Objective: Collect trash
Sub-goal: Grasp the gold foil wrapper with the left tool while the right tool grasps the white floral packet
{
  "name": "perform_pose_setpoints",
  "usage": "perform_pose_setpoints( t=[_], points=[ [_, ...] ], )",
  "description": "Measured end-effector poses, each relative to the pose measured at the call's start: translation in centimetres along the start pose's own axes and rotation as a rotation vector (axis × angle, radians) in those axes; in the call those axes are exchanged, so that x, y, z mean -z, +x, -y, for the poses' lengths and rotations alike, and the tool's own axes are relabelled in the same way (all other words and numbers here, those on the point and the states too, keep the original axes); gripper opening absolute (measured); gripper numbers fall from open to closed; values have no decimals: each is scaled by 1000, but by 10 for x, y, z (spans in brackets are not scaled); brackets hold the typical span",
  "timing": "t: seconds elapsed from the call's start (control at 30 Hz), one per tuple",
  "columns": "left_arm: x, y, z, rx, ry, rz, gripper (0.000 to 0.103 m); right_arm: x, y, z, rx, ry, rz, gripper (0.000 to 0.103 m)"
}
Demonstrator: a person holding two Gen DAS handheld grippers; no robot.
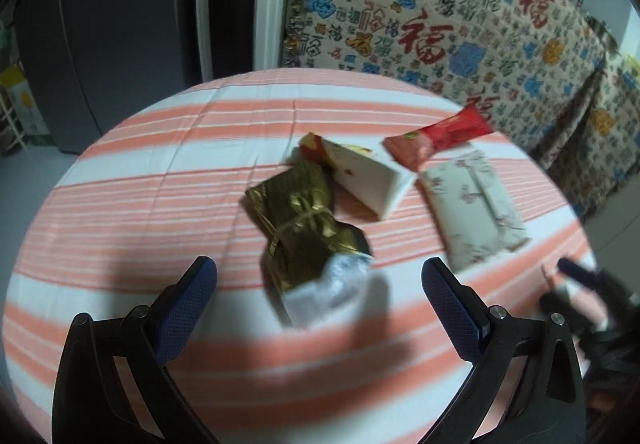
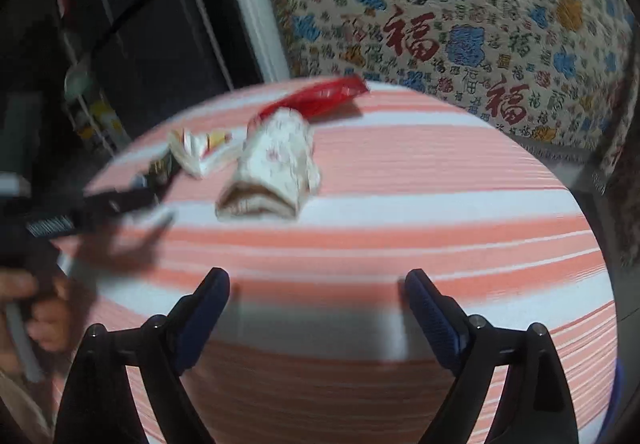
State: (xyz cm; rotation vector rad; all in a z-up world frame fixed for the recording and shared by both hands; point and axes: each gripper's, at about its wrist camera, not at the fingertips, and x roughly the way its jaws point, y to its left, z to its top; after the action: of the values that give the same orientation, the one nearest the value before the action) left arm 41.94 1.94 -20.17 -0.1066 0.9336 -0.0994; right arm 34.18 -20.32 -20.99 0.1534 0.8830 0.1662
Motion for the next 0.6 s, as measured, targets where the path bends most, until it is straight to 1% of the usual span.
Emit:
perform_pose_setpoints(
  t=[0.03, 0.07, 0.17, 0.2, 0.23, 0.27, 0.3, 0.33, 0.4, 0.47, 0.53, 0.6],
  points=[
    [0, 2, 0, -14, 13, 0, 92, -7, 2, 0, -20, 15, 9, 92],
    [0, 5, 0, -26, 32, -2, 88, -15, 7, -1, -42, 21, 8, 92],
    [2, 6, -1, -38, 58, 5, 74, -36, 35, -12, -62, 15, -35, 92],
    [3, 5, -1, -42, 68, 11, 62, -40, 44, -16, -61, 10, -45, 92],
    [4, 3, -1, -41, 74, 13, 45, -44, 54, -21, -55, 3, -69, 89],
    [5, 1, -1, -30, 77, 13, 46, -46, 62, -23, -50, 0, -94, 84],
    [7, -1, -1, -18, 77, 16, 46, -47, 69, -25, -45, -11, -120, 63],
    [12, -6, 0, -10, 81, 22, 46, -46, 66, -28, -6, -44, -100, 60],
    [19, -14, 2, 5, 87, 24, 46, -39, 57, -24, -31, -50, -97, 59],
    [36, -30, 8, 35, 96, 23, 46, -28, 44, -19, -35, -61, -97, 59],
    [56, -48, 16, 52, 119, 17, 46, -11, 22, -11, -41, -93, -93, 59],
    [84, -69, 27, 51, 159, 10, 47, 13, -6, -10, -37, -131, -97, 59]
  ],
)
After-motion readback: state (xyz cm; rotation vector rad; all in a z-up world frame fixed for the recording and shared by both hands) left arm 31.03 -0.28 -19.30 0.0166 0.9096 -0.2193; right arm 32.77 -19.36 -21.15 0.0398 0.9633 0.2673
